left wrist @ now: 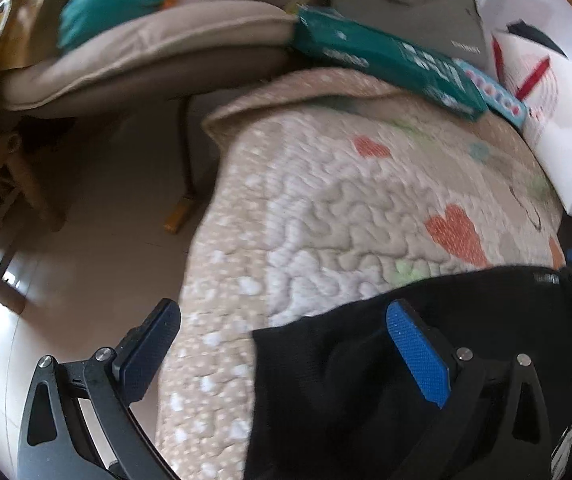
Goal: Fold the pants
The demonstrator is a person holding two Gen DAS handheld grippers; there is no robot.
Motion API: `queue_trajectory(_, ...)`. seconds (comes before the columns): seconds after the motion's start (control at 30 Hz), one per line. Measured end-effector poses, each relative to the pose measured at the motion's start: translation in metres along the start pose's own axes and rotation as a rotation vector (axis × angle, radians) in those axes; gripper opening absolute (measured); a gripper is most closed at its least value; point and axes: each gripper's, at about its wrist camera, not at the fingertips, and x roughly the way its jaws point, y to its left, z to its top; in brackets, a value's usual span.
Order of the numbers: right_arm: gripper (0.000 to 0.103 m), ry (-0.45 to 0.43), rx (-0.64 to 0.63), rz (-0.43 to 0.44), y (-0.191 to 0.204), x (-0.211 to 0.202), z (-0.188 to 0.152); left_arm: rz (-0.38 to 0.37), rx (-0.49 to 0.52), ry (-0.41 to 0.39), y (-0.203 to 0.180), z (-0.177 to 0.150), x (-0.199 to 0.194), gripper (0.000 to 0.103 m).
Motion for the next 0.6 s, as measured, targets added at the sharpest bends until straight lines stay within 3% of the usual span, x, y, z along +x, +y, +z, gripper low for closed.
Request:
queue_trajectory(0.33,0.101,0.06,0.033,0.088,-0.005,0.041,0.004,-0.08,0.029,0.074,-0.017,-0.001,0.028,0.102)
queue_trajectory(0.47,0.099,0.08,-0.026,0.13,0.01,0.047,0.004,-0.04,0.106,0.085,-0.03,0.0,0.029,0.076)
queue_trajectory(0.5,0.095,0.087,-0.061,0.122,0.017,0.049,0.003,-0.039,0.114,0.081,-0.03,0.001,0.027,0.07)
queue_trajectory(0.57,0.085,0.077,-0.096,0.122,0.023,0.046,0.001,-0.049,0.109,0.076,-0.025,0.003,0.021,0.042)
queue_trajectory(0.6,0.072,0.077,-0.094,0.142,0.024,0.045,0.001,-0.088,0.099,0.079,-0.023,0.005,0.018,0.03)
